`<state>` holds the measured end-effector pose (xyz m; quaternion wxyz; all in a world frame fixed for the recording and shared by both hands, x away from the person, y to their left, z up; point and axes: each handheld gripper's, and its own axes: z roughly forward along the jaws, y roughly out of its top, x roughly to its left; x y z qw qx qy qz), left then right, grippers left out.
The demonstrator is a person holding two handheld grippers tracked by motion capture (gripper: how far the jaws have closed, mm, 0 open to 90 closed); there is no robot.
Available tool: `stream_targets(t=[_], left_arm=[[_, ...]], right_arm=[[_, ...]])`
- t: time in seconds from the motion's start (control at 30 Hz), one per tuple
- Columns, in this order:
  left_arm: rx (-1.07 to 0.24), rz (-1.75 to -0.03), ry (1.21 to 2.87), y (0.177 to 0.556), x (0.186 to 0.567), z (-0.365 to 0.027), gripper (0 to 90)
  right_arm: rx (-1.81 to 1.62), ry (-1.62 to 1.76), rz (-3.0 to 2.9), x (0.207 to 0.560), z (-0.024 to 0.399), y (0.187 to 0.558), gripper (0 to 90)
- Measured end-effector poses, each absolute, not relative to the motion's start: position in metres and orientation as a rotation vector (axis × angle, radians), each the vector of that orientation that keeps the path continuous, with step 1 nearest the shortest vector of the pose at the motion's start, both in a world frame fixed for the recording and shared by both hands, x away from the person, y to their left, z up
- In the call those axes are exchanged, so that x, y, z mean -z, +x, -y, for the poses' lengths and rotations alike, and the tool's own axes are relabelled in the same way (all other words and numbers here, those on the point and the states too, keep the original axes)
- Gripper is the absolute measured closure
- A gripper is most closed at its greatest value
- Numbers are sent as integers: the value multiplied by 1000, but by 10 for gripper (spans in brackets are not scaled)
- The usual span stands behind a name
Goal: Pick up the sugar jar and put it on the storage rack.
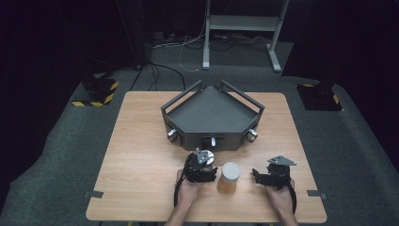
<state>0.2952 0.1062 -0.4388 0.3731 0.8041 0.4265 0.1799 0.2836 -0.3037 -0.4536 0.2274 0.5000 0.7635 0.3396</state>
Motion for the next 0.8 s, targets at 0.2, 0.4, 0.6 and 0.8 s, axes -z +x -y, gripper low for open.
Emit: stream_targets(t=[0.2, 0.4, 0.6, 0.8], left_arm=[[-466, -1094, 2061, 295, 438, -106, 288], [-473, -1097, 2069, 295, 437, -105, 305], [-478, -1097, 2071, 295, 437, -104, 308], [-479, -1095, 2077, 295, 436, -103, 312]], right_arm=[[-936, 1378, -2103, 454, 304, 284, 103], [-935, 1378, -2103, 454, 304, 284, 103], [-935, 1378, -2103, 454, 304, 284, 105], [-934, 1380, -2101, 454, 303, 283, 105]])
